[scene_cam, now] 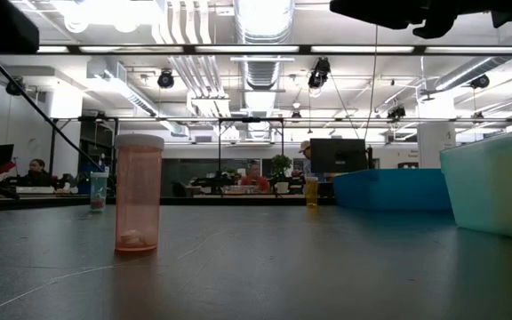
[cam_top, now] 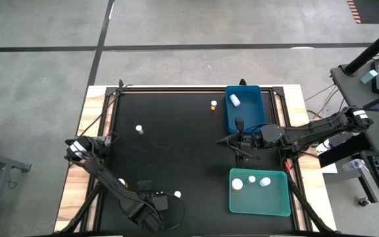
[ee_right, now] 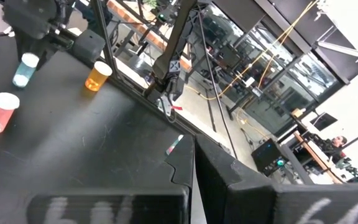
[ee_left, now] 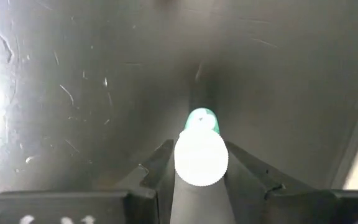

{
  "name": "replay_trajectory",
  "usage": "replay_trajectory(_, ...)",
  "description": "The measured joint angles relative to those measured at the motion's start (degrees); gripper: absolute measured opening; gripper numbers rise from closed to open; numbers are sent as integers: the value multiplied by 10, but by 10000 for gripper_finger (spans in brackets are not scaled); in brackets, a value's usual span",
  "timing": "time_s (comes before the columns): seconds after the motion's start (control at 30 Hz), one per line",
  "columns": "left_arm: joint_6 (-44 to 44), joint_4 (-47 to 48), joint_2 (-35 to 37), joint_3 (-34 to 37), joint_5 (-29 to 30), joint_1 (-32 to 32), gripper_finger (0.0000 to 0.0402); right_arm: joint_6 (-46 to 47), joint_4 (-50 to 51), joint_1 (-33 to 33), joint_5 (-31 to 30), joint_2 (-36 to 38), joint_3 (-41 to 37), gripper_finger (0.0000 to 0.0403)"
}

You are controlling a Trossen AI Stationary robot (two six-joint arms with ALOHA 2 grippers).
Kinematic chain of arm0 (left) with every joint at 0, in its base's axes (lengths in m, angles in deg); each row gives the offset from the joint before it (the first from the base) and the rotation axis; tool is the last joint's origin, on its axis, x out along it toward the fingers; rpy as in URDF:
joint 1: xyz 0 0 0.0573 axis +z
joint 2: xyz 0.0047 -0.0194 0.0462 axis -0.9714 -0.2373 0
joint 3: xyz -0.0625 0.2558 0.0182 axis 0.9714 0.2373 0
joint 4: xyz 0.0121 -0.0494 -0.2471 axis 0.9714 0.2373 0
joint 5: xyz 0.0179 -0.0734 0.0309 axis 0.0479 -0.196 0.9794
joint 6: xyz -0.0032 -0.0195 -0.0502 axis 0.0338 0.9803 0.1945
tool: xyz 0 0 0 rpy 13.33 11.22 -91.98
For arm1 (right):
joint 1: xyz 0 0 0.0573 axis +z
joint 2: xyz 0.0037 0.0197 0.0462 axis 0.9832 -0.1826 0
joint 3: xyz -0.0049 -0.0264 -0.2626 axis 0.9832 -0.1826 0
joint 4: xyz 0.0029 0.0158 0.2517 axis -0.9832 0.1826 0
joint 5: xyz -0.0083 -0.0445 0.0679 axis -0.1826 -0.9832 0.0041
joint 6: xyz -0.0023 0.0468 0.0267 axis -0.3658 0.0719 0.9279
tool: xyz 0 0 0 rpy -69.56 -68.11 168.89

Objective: Pick and place medicine bottles into bin by pill shape (circle, oval)
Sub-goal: Put the bottom light green pill bottle into the blue bin

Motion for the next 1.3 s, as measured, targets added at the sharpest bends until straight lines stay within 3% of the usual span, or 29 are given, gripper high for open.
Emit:
replay_trajectory(0.37,-31,62,129,1,-3,50,97,3,1,0,0,0,0,9)
replay_trajectory(0.47,-46,77,158,1,20,73,97,10,5,0,0,0,0,9)
replay_trajectory(0.67,-134,76,189,3,61,143,97,62,16,0,1,0,2,9)
replay_trajectory(0.87,-247,73,185,1,64,225,98,144,125,0,42,-4,53,9)
replay_trajectory(1.0,-300,45,185,9,88,271,98,195,165,0,84,-26,80,9)
replay_trajectory(1.17,-378,-42,184,14,92,303,98,222,158,0,80,-77,107,12)
replay_trajectory(1.3,-436,-115,184,14,91,309,98,246,154,0,77,-118,133,39)
